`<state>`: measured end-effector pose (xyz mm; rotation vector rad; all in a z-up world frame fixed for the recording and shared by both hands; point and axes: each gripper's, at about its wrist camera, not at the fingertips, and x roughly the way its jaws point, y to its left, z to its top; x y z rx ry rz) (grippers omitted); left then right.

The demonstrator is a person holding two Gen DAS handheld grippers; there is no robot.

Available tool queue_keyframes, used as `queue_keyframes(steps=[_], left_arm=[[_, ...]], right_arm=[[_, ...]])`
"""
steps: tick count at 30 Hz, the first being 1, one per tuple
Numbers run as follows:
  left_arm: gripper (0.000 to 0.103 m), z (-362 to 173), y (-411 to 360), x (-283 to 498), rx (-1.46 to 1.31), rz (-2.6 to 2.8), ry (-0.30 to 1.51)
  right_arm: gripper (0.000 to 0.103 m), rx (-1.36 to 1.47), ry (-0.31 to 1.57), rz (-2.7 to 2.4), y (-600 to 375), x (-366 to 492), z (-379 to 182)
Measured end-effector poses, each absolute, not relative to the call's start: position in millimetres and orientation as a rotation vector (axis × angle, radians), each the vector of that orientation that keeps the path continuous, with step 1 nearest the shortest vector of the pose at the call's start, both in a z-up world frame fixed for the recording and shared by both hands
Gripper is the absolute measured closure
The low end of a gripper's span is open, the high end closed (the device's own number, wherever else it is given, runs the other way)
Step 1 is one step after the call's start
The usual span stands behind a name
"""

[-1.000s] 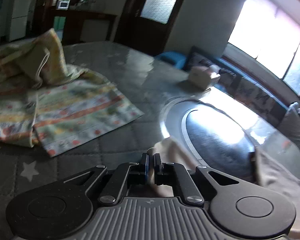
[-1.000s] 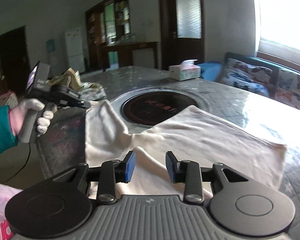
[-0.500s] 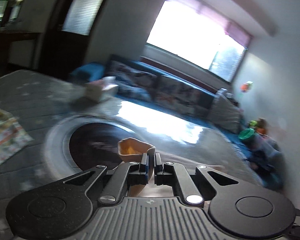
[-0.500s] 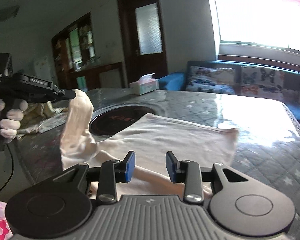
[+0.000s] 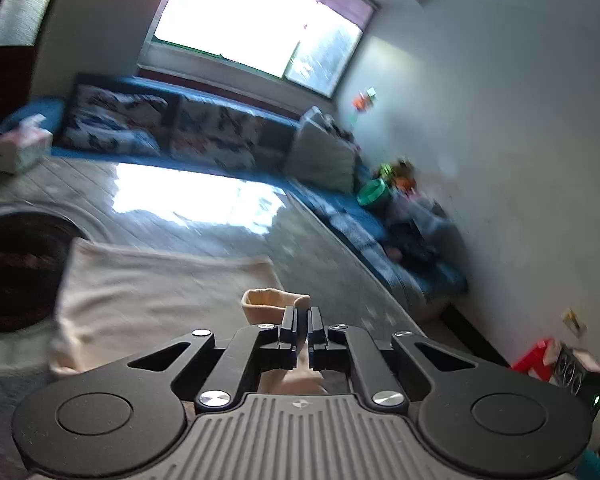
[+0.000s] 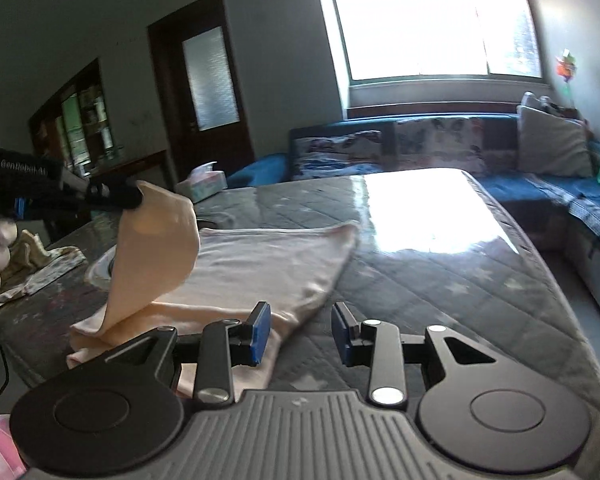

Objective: Fold clothes
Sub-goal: 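Grasp the other sweatshirt side with the left gripper and lift it, then fold the lifted side over the body with the left gripper and release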

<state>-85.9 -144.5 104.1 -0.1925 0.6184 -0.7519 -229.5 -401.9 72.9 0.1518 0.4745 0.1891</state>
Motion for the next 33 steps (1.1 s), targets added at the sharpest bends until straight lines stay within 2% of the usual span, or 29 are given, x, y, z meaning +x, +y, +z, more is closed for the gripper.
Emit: queue_keyframes(steps=[12,20,24,33], left_arm=[[0.097,43,-185,-95,-0.092,-0.866,0.773],[0.091,39,-177,-96,-0.084,-0.933,0.796],[0.083,43,-157,-95,-0.077,-0.908,0.767],[0.082,33,-76,-78,-0.070,-0.701,0.769]], right_arm=[[0.070,0.188,0.504,0.152,-409,-233,63],[0.069,0.161,0.520,0.191,-395,-222,64],[0.069,0.143,0.531,0.241,-383,-212,64],[0.069,0.089,0.529,0.338,-347,-185,67]])
